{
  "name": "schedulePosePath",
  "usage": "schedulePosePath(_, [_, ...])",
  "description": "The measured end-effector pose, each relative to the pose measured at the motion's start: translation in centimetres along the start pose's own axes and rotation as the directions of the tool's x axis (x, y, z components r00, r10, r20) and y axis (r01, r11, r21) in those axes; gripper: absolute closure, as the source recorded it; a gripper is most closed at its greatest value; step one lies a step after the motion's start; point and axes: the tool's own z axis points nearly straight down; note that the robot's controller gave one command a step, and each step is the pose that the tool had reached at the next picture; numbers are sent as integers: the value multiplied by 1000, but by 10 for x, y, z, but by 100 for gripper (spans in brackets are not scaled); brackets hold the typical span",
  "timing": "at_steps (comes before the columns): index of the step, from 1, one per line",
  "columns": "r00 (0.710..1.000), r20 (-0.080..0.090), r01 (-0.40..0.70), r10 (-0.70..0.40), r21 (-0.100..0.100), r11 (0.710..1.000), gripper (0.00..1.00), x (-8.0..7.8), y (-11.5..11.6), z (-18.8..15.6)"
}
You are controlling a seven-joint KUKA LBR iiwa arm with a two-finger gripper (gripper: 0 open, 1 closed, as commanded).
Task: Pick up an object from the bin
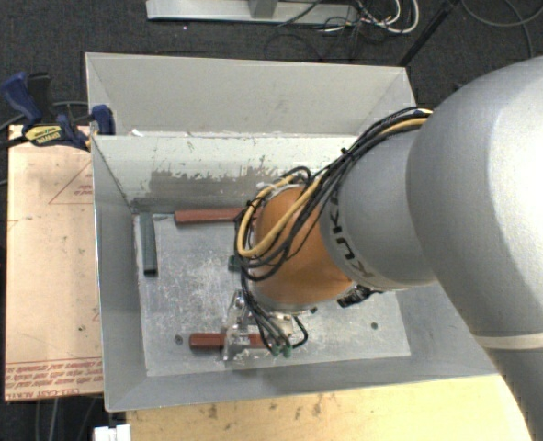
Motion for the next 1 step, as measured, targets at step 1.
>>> schedulePosePath(1, [1000, -15, -13, 13, 7, 1000, 100, -8, 1, -35])
